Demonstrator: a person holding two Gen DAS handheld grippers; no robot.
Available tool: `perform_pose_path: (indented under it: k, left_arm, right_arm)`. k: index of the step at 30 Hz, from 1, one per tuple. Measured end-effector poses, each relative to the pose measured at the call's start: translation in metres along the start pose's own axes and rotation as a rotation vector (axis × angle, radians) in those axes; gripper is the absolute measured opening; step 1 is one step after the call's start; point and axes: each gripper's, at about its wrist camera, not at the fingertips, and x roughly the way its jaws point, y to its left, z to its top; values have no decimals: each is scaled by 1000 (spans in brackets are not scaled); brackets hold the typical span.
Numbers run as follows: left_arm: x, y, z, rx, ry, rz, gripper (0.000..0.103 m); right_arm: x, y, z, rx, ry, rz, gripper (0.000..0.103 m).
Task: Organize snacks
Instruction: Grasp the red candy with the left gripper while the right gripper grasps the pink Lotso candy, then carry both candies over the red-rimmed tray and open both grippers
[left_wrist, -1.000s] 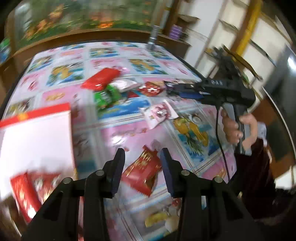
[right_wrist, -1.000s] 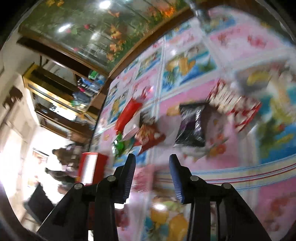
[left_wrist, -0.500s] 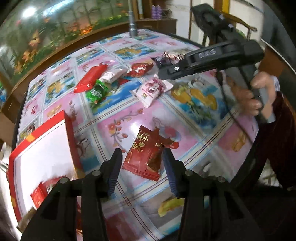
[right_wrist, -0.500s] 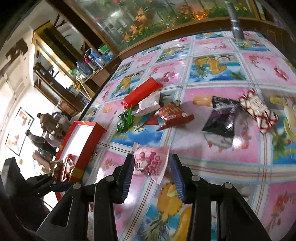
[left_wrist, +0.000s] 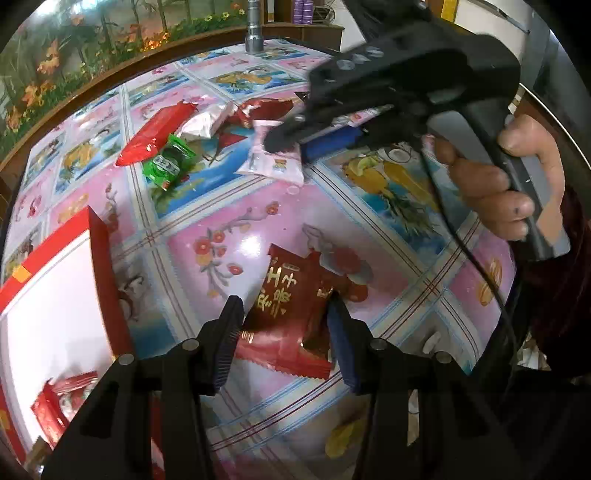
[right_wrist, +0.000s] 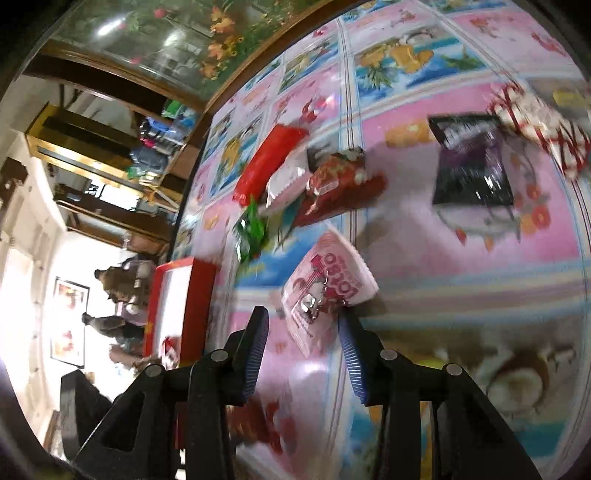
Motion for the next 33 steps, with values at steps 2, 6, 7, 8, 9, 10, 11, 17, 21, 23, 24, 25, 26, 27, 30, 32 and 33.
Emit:
perform_pose_path:
  k: [2, 6, 7, 8, 9, 10, 11, 17, 21, 23, 24, 25, 26, 27, 30, 32, 33]
  left_arm:
    - [1, -2, 0, -13, -9, 10, 45]
    - [2, -3, 1, -44, -24, 14, 45]
    - [2, -4, 1, -51, -25, 21, 45]
    - [2, -5, 2, -56, -26, 27, 45]
    - [1, -6, 1, -65, -28, 31, 45]
    - [1, -6, 0, -74, -31, 32, 45]
    - [0, -6, -1, -88, -35, 31, 45]
    - [-3, -3, -5, -173, -63, 11, 40]
    - [-4, -2, -5, -215, -73, -8, 37]
    - [-5, -3, -6, -225, -78, -11, 37]
    - [-6, -3, -7, -235, -82, -14, 36]
    - [-6, -3, -7, -247, -87, -17, 35]
    - [-8, -3, -7, -256, -94, -21, 34]
    - [-10, -4, -8, -261, -103, -25, 33]
    - [-14, -5, -8, -264, -116, -25, 33]
    - [-16, -6, -9, -267, -118, -25, 33]
    - [-17, -6, -8, -266, -121, -24, 33]
  right_arm:
    - [4, 14, 2, -54, -35, -93, 42]
    - [11, 35, 1, -135, -89, -250, 49]
    - [14, 40, 1, -143, -100, -280, 50]
    - [15, 42, 1, -151, -111, -306, 50]
    - [18, 46, 0, -169, -123, -338, 50]
    - [22, 52, -3, -214, -135, -392, 49]
    - [24, 57, -6, -250, -138, -429, 46]
    - [27, 62, -19, -346, -163, -529, 38]
    - [17, 52, -20, -315, -166, -479, 37]
    - [8, 43, -19, -275, -158, -411, 37]
    - [3, 38, -19, -258, -156, -384, 37]
    - [-2, 33, -19, -240, -154, -355, 37]
    - [-7, 30, -19, -228, -155, -335, 37]
    - [-11, 26, -19, -214, -157, -315, 37]
    - [-28, 12, -19, -172, -169, -240, 37]
    - [-36, 7, -21, -153, -176, -210, 37]
    - [-38, 6, -21, -148, -176, -198, 37]
